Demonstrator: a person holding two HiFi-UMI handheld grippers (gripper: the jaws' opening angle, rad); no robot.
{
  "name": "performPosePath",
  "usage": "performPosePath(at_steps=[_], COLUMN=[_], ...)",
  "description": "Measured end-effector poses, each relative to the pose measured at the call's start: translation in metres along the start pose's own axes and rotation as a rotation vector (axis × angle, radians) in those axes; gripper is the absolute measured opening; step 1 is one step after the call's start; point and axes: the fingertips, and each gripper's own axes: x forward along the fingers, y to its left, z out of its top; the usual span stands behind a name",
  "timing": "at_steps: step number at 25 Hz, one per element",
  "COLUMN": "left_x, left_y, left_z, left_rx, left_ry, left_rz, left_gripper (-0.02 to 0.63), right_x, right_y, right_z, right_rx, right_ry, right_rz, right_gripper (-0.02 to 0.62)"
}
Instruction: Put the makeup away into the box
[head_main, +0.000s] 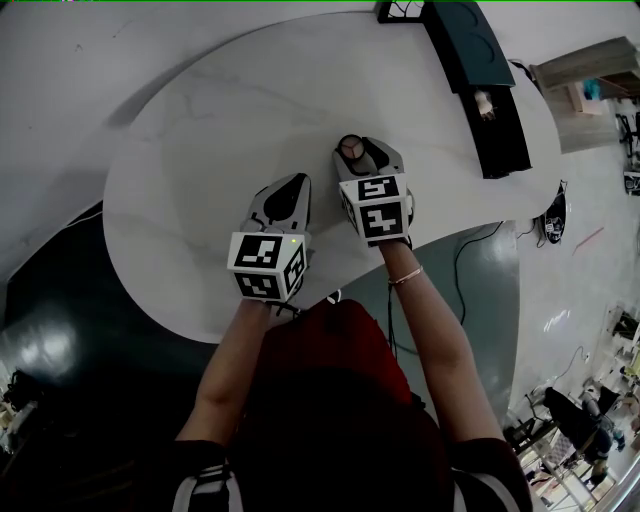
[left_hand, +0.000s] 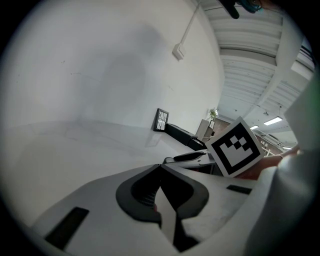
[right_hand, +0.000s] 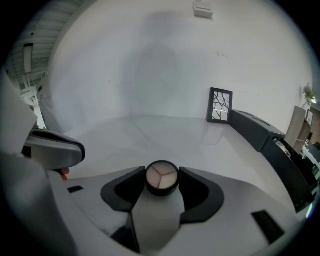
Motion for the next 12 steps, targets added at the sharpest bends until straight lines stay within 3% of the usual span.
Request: performPosePath(at_steps=[12], left_x=[0.002], left_y=[-0.022], left_z=[0.005], left_rx=[0.040], left_ry=[0.002], left_rz=[-0.061], left_gripper=[0.023], right_x=[-0.040], right_y=[-0.005], right_z=[-0.007], right_rx=[0.063], right_ry=[-0.032], right_rz=[-0.052], right_gripper=[0.225])
